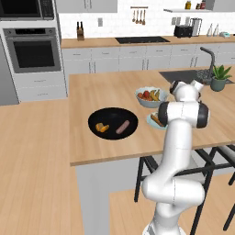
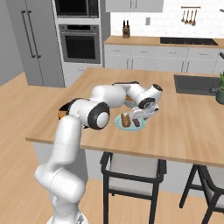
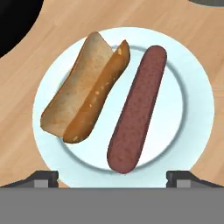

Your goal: Place one bun and one sausage from the bowl on each plate.

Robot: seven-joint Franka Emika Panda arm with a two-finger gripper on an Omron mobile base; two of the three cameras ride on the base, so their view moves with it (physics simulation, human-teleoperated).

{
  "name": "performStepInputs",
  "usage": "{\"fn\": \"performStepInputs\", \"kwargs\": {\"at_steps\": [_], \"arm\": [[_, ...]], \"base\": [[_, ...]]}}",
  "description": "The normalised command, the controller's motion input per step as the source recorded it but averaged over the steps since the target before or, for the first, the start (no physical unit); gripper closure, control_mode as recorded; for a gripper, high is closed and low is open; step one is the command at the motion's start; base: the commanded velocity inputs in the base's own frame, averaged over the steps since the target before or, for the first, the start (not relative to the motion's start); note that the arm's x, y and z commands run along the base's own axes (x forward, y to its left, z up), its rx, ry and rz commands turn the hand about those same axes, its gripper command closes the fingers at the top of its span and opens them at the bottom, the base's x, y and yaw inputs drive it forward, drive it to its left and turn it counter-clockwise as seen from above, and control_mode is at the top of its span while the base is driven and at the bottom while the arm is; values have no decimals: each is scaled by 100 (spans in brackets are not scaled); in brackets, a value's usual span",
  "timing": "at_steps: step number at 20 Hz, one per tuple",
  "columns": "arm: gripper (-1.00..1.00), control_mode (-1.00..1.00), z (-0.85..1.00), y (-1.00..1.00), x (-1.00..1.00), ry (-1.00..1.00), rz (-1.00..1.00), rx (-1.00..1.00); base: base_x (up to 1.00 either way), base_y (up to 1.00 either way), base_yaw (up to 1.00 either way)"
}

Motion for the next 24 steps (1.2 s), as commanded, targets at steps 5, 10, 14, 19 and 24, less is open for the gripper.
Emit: {"fn": "performStepInputs", "kwargs": {"at_steps": [5, 10, 14, 19, 24], "arm": [[-100, -100, 80, 72, -32, 0, -12, 0], [-100, -100, 55, 100, -25, 3, -1, 0], [-100, -100, 39, 100, -15, 3, 0, 1], [-100, -100, 12, 90, -46, 8, -7, 10], [-100, -100, 17, 80, -49, 9, -12, 15]], "base": [[0, 0, 0], [0, 0, 0], [0, 0, 0], [0, 0, 0], [0, 0, 0]]}}
